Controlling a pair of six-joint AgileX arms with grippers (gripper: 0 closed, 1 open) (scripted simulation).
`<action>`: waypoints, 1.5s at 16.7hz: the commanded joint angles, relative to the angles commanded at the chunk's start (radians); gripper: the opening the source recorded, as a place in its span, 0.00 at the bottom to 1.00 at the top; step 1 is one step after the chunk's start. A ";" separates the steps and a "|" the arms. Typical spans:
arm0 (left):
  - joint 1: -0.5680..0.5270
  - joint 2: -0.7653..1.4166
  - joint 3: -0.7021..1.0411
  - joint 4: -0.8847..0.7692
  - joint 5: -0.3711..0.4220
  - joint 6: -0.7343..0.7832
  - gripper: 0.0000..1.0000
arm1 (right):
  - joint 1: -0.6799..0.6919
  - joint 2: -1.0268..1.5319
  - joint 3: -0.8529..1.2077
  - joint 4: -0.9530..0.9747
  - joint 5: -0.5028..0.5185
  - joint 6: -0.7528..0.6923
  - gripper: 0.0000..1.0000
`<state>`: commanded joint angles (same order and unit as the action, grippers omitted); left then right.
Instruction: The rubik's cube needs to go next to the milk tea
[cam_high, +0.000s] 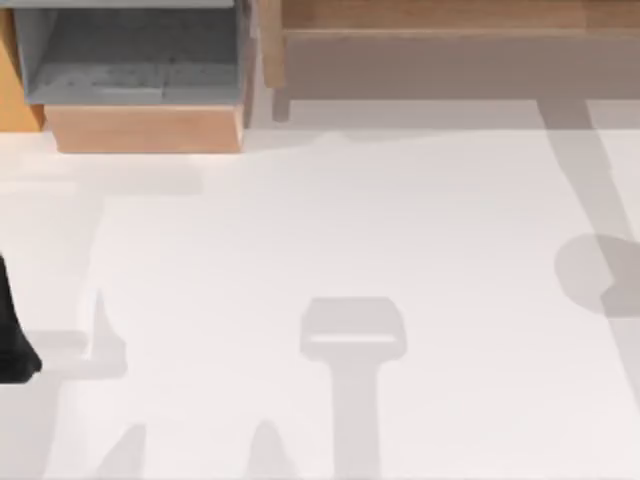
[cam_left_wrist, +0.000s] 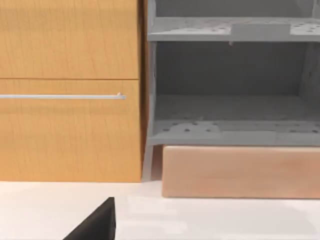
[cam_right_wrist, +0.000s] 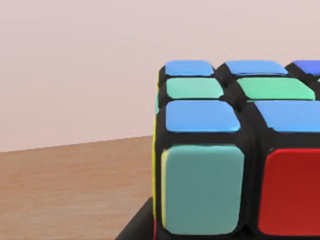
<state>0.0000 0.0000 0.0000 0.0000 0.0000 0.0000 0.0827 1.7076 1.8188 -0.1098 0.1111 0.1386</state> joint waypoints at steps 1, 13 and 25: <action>0.000 0.000 0.000 0.000 0.000 0.000 1.00 | 0.004 -0.020 0.008 -0.047 0.001 0.025 0.00; 0.000 0.000 0.000 0.000 0.000 0.000 1.00 | 0.092 0.055 -0.050 -0.771 -0.059 0.151 0.00; 0.000 0.000 0.000 0.000 0.000 0.000 1.00 | 0.113 0.347 -0.169 -1.054 -0.118 0.076 0.00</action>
<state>0.0000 0.0000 0.0000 0.0000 0.0000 0.0000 0.1959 2.0544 1.6499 -1.1635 -0.0069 0.2146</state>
